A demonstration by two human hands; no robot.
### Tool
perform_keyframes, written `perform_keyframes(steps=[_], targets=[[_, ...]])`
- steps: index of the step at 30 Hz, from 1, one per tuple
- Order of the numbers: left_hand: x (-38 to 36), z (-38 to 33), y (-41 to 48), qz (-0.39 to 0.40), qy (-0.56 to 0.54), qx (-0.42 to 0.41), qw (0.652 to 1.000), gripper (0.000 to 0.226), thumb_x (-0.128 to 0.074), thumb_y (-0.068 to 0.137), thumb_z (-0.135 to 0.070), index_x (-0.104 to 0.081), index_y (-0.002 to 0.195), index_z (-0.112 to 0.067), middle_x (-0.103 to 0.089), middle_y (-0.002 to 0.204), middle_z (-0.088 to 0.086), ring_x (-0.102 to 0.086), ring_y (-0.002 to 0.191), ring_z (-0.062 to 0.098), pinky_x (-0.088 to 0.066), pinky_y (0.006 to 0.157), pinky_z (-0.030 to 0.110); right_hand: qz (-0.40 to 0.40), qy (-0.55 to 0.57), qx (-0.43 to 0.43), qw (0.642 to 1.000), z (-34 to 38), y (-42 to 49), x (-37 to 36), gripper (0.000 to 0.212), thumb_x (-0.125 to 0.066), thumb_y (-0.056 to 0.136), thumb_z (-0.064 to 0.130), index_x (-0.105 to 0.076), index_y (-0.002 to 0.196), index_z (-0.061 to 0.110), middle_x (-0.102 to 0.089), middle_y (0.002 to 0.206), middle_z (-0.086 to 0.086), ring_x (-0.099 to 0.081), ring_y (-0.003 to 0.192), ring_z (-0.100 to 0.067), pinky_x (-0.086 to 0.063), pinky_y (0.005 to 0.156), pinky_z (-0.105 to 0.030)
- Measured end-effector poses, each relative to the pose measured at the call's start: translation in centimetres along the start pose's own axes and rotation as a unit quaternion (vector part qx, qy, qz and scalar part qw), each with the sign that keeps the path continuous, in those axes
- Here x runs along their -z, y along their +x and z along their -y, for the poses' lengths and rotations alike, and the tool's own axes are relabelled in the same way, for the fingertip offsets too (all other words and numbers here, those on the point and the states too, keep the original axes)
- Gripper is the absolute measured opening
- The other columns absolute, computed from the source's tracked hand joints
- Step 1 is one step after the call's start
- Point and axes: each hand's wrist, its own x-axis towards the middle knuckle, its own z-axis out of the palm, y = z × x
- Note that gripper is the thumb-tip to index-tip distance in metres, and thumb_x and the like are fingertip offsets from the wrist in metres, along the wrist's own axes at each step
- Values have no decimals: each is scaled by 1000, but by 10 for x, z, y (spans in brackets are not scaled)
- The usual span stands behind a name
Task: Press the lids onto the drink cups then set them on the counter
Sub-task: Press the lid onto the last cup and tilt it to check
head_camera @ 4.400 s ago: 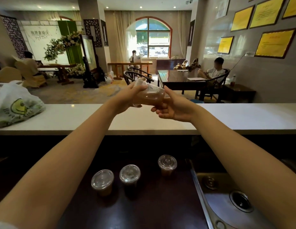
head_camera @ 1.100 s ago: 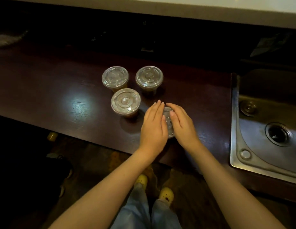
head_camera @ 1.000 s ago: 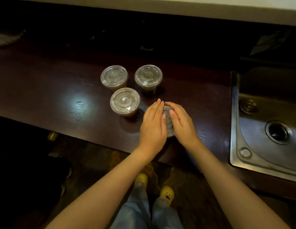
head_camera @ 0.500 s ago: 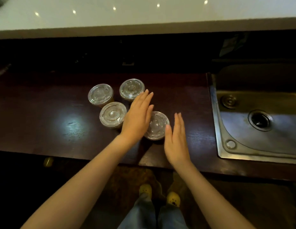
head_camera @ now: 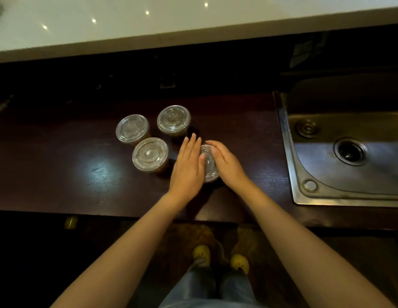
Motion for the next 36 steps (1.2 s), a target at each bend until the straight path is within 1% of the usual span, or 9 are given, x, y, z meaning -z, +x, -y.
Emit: perform_keyframes(steps=[4, 8, 12, 18, 22, 24, 28, 32, 36], targets=[[24, 11, 28, 114, 41, -61, 991, 55, -25, 95, -39, -28, 144, -13, -20, 156, 4, -7, 145, 15, -9, 118, 31, -30, 56, -25, 998, 2, -21, -19, 45, -29, 101, 30, -29, 144, 17, -42, 143, 1, -41, 130, -11, -32, 96, -13], [16, -10, 30, 71, 141, -99, 983, 60, -19, 94, -42, -35, 141, -10, -29, 152, 9, -18, 144, 20, -10, 116, 33, 23, 134, -40, 990, -15, -33, -1, 49, -30, 100, 14, -20, 148, 17, -21, 155, 3, -19, 141, -7, -17, 102, -8], [-5, -13, 19, 29, 197, -91, 976, 59, -21, 94, -40, -36, 140, -8, -34, 150, 10, -25, 142, 21, -10, 116, 36, 127, -17, 7, 992, -36, -31, 13, 71, -47, 89, -1, -13, 148, 19, -15, 157, 0, -12, 144, -10, -12, 116, -23], [-8, -12, 20, 25, 211, -109, 971, 62, -17, 92, -39, -37, 139, -5, -36, 149, 13, -28, 140, 23, -13, 116, 37, 160, -52, 55, 984, -23, -1, 12, 67, -67, 82, 9, -32, 140, 8, -42, 141, -5, -37, 124, -6, -34, 99, -14], [2, -7, 24, 62, 194, -153, 967, 64, -14, 91, -43, -31, 142, -8, -28, 152, 10, -18, 144, 20, -5, 117, 37, 133, -50, 57, 988, -27, 5, 11, 56, -74, 76, 13, -47, 125, 12, -53, 118, 8, -49, 109, -4, -40, 84, -3], [2, -8, 20, 9, 170, -106, 980, 60, -17, 93, -40, -32, 142, -8, -29, 152, 11, -20, 143, 22, -9, 117, 39, 74, -24, 73, 994, -31, 3, 3, 63, -78, 72, 14, -46, 126, 13, -54, 118, 6, -51, 110, -7, -38, 84, -3], [-3, -10, 16, -35, 44, 59, 997, 51, -25, 99, -32, -27, 144, -8, -25, 154, 11, -18, 143, 19, -14, 118, 38, -54, -16, 96, 994, -41, -15, -25, 73, -80, 69, 17, -40, 130, 10, -49, 130, -6, -46, 120, -14, -39, 99, -23], [15, 5, 25, 49, 32, -82, 995, 52, -25, 96, -36, -36, 141, -11, -33, 150, 8, -22, 142, 16, -17, 117, 35, -10, -26, 89, 996, -48, -13, -10, 78, -78, 69, 12, -34, 134, 10, -45, 136, -9, -42, 126, -18, -36, 107, -33], [17, 8, 33, 71, 124, -122, 982, 62, -16, 90, -48, -32, 143, -21, -28, 153, 2, -16, 143, 15, -14, 116, 43, 51, -39, 87, 994, -41, -1, -4, 80, -79, 69, 11, -37, 136, 12, -50, 136, -7, -44, 126, -16, -34, 100, -19]])
